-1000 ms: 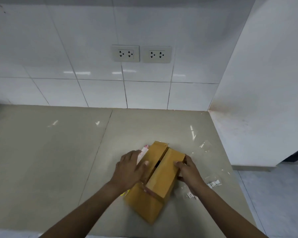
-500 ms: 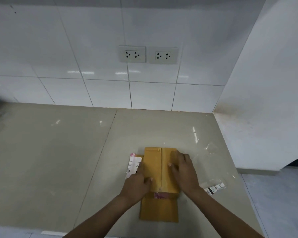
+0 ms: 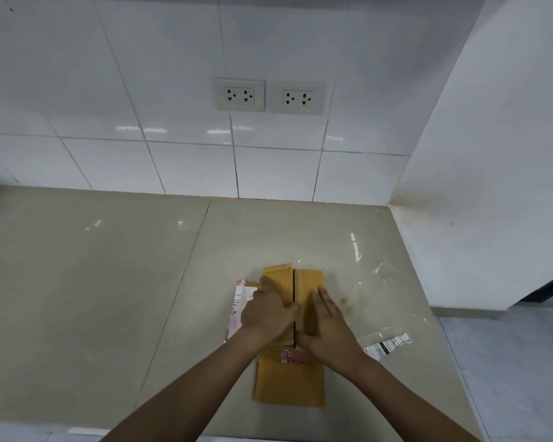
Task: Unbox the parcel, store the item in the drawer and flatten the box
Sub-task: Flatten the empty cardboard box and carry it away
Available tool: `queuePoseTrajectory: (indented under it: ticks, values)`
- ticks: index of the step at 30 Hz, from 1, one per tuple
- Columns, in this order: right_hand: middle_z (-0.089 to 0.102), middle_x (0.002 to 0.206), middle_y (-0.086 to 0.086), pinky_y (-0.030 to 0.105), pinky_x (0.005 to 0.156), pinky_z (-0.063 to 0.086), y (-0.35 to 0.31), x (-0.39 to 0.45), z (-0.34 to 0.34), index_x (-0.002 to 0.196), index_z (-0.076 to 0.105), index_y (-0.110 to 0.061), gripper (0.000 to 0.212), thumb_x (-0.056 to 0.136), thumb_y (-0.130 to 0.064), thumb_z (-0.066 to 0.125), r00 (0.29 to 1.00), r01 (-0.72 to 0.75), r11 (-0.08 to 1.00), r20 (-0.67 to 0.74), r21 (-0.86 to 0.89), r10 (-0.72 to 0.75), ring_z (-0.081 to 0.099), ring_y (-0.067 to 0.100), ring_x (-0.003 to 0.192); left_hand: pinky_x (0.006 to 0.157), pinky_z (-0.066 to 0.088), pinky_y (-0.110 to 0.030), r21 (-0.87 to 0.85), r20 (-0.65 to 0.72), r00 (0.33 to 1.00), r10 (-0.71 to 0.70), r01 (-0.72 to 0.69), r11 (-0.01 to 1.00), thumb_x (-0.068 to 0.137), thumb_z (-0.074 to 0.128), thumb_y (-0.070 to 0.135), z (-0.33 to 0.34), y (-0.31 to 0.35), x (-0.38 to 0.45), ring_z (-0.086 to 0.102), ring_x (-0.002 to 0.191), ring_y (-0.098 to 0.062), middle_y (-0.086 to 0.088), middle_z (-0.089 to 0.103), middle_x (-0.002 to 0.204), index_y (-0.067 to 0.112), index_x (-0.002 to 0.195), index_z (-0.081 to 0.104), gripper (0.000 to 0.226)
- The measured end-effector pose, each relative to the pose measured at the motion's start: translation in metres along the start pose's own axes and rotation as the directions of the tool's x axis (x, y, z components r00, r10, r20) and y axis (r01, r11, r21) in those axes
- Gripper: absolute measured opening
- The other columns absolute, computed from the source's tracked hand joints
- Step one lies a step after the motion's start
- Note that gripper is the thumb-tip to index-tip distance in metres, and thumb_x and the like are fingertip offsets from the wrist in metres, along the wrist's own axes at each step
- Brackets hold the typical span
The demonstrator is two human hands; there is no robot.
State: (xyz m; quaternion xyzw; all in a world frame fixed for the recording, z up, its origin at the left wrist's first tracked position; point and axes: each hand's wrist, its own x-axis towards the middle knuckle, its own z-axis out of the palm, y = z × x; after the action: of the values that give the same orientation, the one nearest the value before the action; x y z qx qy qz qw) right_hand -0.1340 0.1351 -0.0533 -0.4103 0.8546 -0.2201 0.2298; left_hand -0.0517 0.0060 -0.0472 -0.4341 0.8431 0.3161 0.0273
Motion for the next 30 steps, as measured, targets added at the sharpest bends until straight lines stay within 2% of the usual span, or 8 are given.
queuePoseTrajectory:
  ticks: [4, 7, 13, 18, 22, 24, 27, 30]
  values:
    - [-0.009, 0.161, -0.003, 0.033, 0.119, 0.016, 0.000, 0.001, 0.005, 0.153, -0.001, -0.017, 0.101, 0.083, -0.051, 0.063, 1.000, -0.017, 0.997, -0.017, 0.069, 0.018, -0.002, 0.016, 0.148, 0.084, 0.045, -0.031, -0.093, 0.077, 0.997, 0.018, -0.011, 0.996, 0.087, 0.049, 0.057, -0.008, -0.002, 0.002, 0.058, 0.112, -0.025, -0.007, 0.060, 0.125, 0.011, 0.153, 0.003, 0.092]
    - [-0.008, 0.161, -0.003, 0.033, 0.119, 0.016, 0.000, 0.001, 0.006, 0.153, -0.001, -0.018, 0.100, 0.083, -0.050, 0.063, 0.999, -0.014, 0.994, -0.028, 0.104, 0.017, -0.001, 0.014, 0.148, 0.098, 0.045, -0.038, -0.321, 0.226, 0.974, 0.027, 0.048, 0.946, 0.076, 0.051, 0.069, -0.024, -0.013, 0.005, 0.050, 0.126, -0.026, -0.001, 0.048, 0.143, 0.028, 0.152, 0.012, 0.095]
    - [-0.009, 0.160, -0.008, 0.036, 0.119, 0.018, 0.001, 0.000, 0.004, 0.153, -0.002, -0.020, 0.102, 0.082, -0.055, 0.063, 1.000, -0.031, 0.987, 0.000, 0.160, 0.031, 0.000, 0.014, 0.148, 0.089, 0.053, -0.043, -0.720, 0.443, 0.886, 0.139, 0.258, 0.645, 0.091, 0.052, 0.050, -0.054, -0.040, -0.003, 0.055, 0.116, -0.028, -0.005, 0.057, 0.129, 0.027, 0.132, 0.048, 0.047]
    - [-0.009, 0.160, -0.011, 0.038, 0.118, 0.020, 0.001, -0.002, -0.001, 0.153, -0.004, -0.024, 0.101, 0.083, -0.055, 0.062, 0.999, -0.048, 0.976, 0.030, 0.214, 0.043, 0.004, 0.015, 0.147, 0.087, 0.054, -0.044, -0.816, 0.479, 0.874, 0.083, 0.409, 0.408, 0.098, 0.046, 0.037, -0.060, -0.076, -0.006, 0.061, 0.109, -0.031, -0.017, 0.062, 0.121, 0.011, 0.128, 0.053, 0.040]
    - [-0.005, 0.160, -0.011, 0.037, 0.117, 0.021, -0.001, -0.004, -0.005, 0.153, -0.003, -0.025, 0.097, 0.085, -0.051, 0.062, 0.998, -0.050, 0.957, 0.038, 0.285, 0.041, 0.008, 0.014, 0.147, 0.084, 0.054, -0.042, -0.522, 0.100, 0.982, -0.162, 0.190, 0.832, 0.089, 0.064, 0.036, -0.043, -0.091, -0.004, 0.057, 0.109, -0.029, -0.011, 0.057, 0.125, 0.014, 0.141, 0.041, 0.061]
    - [-0.003, 0.160, -0.011, 0.036, 0.117, 0.022, -0.002, -0.006, -0.006, 0.153, -0.002, -0.025, 0.096, 0.086, -0.049, 0.062, 0.998, -0.050, 0.950, 0.036, 0.308, 0.041, 0.010, 0.015, 0.147, 0.091, 0.050, -0.039, -0.120, -0.151, 0.989, -0.003, -0.015, 0.993, 0.083, 0.072, 0.031, -0.038, -0.090, -0.001, 0.051, 0.118, -0.029, -0.012, 0.052, 0.132, 0.016, 0.145, 0.036, 0.073]
    - [0.001, 0.160, -0.011, 0.035, 0.115, 0.024, -0.002, -0.008, -0.008, 0.153, 0.001, -0.025, 0.094, 0.086, -0.045, 0.063, 0.998, -0.062, 0.927, 0.041, 0.369, 0.051, 0.013, 0.015, 0.146, 0.088, 0.051, -0.032, 0.306, -0.167, 0.930, 0.326, -0.266, 0.914, 0.089, 0.060, 0.020, -0.038, -0.080, 0.003, 0.056, 0.111, -0.024, -0.006, 0.059, 0.128, 0.016, 0.132, 0.051, 0.044]
    - [0.005, 0.160, -0.011, 0.034, 0.112, 0.028, -0.001, -0.009, -0.011, 0.153, 0.003, -0.026, 0.092, 0.087, -0.043, 0.064, 0.997, -0.068, 0.901, 0.055, 0.429, 0.049, 0.018, 0.016, 0.145, 0.068, 0.045, -0.029, 0.279, -0.052, 0.942, 0.331, -0.304, 0.911, 0.098, 0.045, 0.028, -0.035, -0.064, 0.004, 0.062, 0.086, -0.024, -0.008, 0.068, 0.100, 0.013, 0.104, 0.057, 0.021]
